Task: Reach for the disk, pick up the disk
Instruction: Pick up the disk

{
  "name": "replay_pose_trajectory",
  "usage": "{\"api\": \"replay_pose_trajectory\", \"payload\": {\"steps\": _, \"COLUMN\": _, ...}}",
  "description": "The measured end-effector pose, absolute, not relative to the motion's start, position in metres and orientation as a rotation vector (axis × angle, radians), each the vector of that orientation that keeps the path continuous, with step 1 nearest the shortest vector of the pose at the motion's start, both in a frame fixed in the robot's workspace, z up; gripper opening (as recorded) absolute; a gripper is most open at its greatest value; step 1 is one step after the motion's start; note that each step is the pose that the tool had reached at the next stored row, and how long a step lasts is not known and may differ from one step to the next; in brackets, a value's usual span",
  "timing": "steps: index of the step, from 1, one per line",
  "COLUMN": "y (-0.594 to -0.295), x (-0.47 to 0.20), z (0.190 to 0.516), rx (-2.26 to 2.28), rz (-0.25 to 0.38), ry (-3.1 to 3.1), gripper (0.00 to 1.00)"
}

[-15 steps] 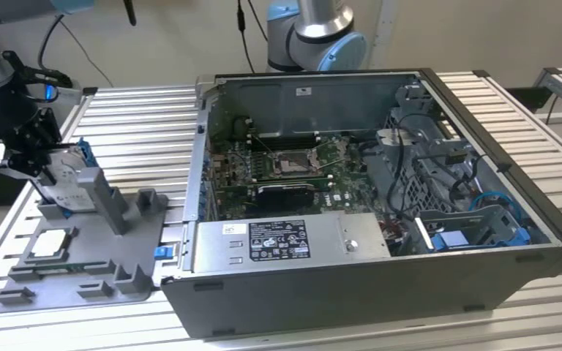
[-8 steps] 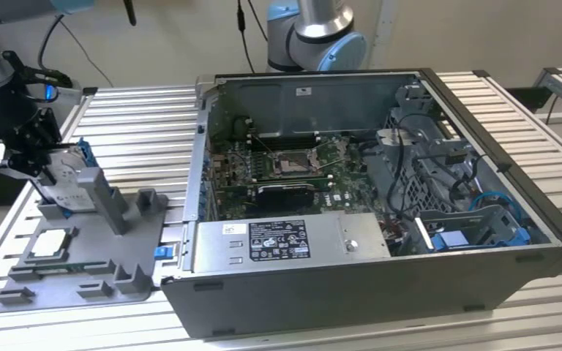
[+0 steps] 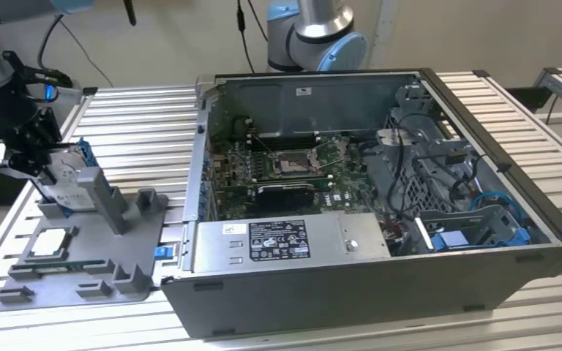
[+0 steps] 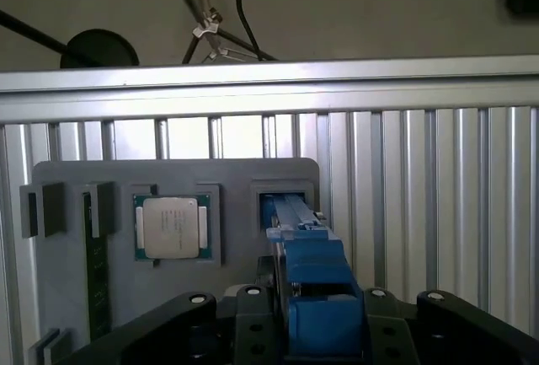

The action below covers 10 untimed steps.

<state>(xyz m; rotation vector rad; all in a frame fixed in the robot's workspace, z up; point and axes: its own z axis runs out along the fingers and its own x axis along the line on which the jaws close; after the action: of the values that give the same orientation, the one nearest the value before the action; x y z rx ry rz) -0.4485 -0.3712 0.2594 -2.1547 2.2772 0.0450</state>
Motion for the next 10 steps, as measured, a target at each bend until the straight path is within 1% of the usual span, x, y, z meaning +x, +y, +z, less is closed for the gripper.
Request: {"api": "replay_pose_trajectory", "payload": {"steps": 10, "y": -0.3712, "x": -0.4485, "z": 0.2597, "rx": -2.154, "rz": 0.046, "ry": 2.277, "gripper": 0.0}}
